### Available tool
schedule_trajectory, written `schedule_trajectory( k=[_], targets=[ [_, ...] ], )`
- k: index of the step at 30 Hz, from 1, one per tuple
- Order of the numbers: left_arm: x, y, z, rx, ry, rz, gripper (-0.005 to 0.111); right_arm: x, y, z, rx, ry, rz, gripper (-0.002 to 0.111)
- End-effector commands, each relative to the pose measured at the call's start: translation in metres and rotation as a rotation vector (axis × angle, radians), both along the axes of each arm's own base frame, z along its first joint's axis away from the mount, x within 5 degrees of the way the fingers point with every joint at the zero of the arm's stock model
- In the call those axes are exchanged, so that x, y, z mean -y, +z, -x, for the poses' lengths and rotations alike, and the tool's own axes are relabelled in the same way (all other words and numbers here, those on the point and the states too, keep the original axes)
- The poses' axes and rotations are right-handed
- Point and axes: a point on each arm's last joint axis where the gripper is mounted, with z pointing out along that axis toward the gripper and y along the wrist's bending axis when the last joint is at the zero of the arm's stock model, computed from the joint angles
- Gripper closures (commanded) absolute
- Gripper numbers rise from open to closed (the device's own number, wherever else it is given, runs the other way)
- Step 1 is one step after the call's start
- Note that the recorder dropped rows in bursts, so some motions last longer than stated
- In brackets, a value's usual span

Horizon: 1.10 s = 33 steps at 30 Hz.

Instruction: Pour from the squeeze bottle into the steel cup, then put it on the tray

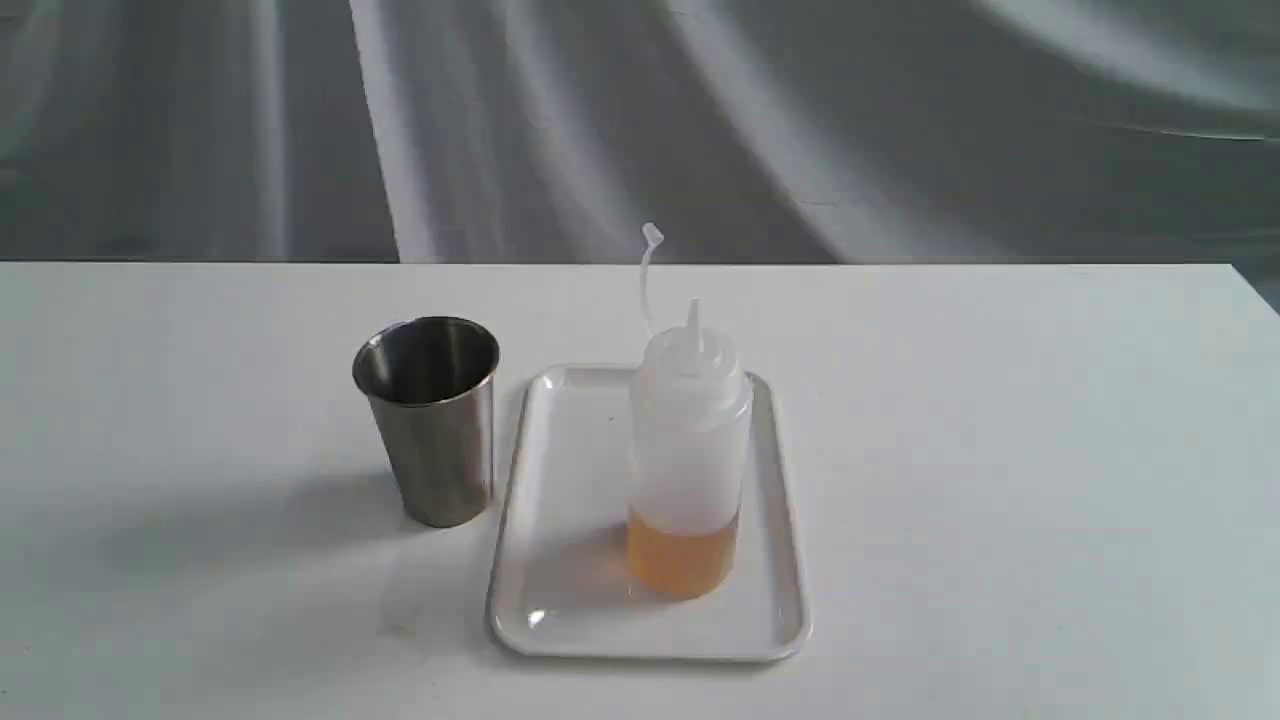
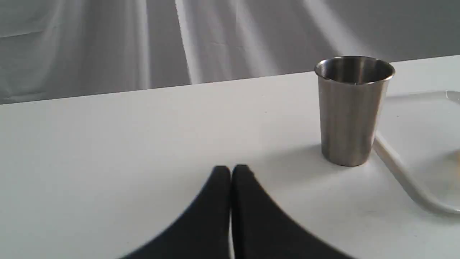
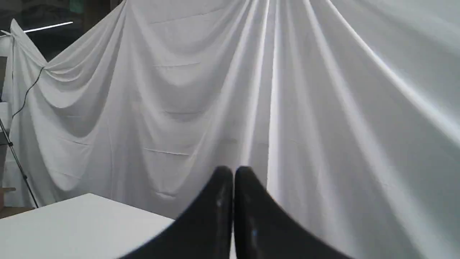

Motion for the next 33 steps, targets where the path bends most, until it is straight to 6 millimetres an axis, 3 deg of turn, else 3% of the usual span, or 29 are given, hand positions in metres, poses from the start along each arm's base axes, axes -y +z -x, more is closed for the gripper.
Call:
schedule_trajectory(
  k=[1, 15, 21, 33],
  targets=[
    [0.0, -0.001, 0.0, 0.005, -0.005, 0.006, 0.107, 0.001, -0.005, 0.0, -0.035, -0.007, -0.002, 0.108],
    [0.0, -0.001, 0.0, 0.005, -0.006, 0.003, 0.107, 0.0, -0.011, -0.002, -0.107, -0.011, 0.022, 0.108],
    [0.0, -0.001, 0.0, 0.005, -0.005, 0.005, 0.107, 0.0, -0.029, -0.005, -0.249, -0.027, -0.027, 0.108],
    [0.0, -0.001, 0.0, 0.005, -0.006, 0.003, 0.107, 0.014, -0.066, -0.01, -0.288, -0.272, 0.039, 0.108]
  ],
)
